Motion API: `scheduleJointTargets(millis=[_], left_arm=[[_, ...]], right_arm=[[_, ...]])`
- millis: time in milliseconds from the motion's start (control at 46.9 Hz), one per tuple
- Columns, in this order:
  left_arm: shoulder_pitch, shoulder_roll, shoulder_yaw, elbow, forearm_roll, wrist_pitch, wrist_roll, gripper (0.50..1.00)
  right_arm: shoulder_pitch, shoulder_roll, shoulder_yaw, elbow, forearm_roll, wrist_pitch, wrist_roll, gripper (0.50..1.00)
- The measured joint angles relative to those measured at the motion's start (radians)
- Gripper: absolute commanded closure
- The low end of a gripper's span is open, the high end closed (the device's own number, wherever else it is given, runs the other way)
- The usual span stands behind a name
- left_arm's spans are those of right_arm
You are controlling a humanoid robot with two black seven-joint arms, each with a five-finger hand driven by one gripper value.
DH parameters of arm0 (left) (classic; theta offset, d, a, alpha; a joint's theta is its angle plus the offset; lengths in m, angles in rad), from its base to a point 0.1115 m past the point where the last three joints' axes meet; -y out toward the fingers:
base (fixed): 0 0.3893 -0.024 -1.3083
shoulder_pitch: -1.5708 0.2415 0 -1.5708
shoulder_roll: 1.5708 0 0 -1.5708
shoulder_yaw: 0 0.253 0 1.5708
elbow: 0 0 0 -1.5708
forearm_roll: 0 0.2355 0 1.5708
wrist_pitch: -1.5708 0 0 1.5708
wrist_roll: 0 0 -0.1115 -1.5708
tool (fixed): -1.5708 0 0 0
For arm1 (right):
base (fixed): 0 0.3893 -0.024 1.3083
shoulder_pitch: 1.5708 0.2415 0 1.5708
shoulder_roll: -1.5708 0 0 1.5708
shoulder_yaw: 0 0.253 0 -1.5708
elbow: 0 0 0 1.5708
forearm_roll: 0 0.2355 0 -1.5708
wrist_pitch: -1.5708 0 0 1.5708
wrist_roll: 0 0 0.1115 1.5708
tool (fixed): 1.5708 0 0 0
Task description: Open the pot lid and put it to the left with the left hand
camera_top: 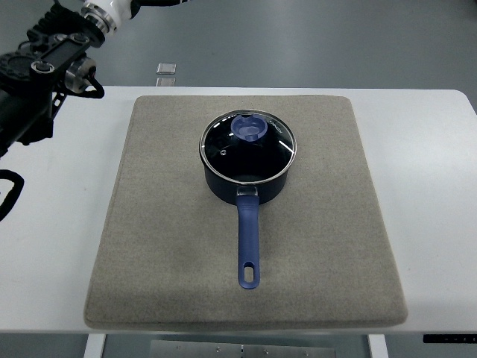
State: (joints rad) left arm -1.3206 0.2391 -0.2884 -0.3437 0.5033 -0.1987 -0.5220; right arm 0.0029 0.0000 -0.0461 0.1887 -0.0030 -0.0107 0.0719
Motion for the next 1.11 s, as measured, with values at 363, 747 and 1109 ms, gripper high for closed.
scheduleJointTargets(millis=[363, 747, 1109], left_arm=[[-0.056, 0.146, 0.012, -0.385, 0.609, -0.068, -0.001, 0.514], [-0.182, 0.142, 0.058, -0.44, 0.837, -0.391, -0.024, 0.519], [-0.267, 0.141, 0.124, -0.56, 1.0, -0.384, -0.089, 0.516]], right_arm=[[0.0, 0.0, 0.0, 0.0, 0.0, 0.0, 0.0, 0.583], [0.0, 0.0, 0.0, 0.0, 0.0, 0.0, -0.001, 0.583], [0.0, 0.0, 0.0, 0.0, 0.0, 0.0, 0.0, 0.583]])
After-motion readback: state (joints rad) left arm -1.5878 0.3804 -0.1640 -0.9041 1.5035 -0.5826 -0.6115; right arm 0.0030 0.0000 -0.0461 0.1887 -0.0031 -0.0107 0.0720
